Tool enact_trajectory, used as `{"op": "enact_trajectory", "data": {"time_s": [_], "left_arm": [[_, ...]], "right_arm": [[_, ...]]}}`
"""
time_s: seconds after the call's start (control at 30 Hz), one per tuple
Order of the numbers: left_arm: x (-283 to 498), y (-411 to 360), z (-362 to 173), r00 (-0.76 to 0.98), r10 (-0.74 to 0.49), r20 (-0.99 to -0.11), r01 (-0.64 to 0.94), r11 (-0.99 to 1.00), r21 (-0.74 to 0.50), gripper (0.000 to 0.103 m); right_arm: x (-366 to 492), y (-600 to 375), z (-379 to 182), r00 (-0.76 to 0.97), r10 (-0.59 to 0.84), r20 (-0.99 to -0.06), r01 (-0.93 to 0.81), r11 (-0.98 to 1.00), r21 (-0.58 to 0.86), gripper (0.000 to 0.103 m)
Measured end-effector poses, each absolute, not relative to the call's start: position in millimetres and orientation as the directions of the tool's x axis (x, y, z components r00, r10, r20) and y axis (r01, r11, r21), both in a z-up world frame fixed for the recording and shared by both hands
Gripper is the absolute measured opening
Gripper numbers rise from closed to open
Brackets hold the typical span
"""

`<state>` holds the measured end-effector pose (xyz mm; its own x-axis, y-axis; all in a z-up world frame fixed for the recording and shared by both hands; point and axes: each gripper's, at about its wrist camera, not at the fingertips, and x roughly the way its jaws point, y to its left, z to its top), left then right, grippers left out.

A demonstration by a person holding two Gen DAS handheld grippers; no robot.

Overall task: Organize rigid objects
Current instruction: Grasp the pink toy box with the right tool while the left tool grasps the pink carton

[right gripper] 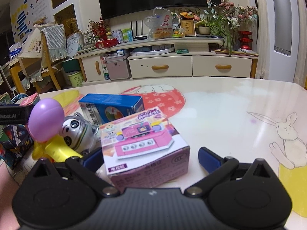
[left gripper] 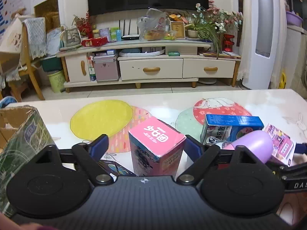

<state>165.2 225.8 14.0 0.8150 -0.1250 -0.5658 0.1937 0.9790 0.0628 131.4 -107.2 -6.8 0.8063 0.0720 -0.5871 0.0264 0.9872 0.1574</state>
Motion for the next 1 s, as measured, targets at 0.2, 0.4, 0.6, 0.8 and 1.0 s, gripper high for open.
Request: {"op": "enact_trajectory", "data": {"time_s": [0.2,0.4,0.6,0.8,1.0], "left_arm": [[171.2,225.6,12.6,0.801,-0.119,-0.587,0.188,0.981,0.058,0.068],[166.5,222.7,11.9,0.81,-0.105,-0.576,0.175,0.982,0.067,0.065],[154.9,220.4,12.9,0.819,-0.096,-0.566,0.159,0.985,0.063,0.065],[142.1,218.5,22.9,0.833,-0.097,-0.544,0.149,0.987,0.053,0.065],[117.6,217.1,36.1,0.845,-0.113,-0.523,0.16,0.986,0.045,0.065]], "right_arm": [[131.8,-107.8,-7.2,0.807,0.072,-0.587,0.026,0.987,0.157,0.102],[130.1,-109.1,-6.3,0.812,0.065,-0.58,0.035,0.987,0.16,0.094],[128.5,-110.3,-4.3,0.821,0.062,-0.567,0.042,0.985,0.168,0.082],[123.9,-110.8,-3.2,0.832,0.055,-0.552,0.048,0.984,0.17,0.081],[116.0,-101.5,-2.5,0.837,0.05,-0.545,0.032,0.99,0.14,0.081]]}}
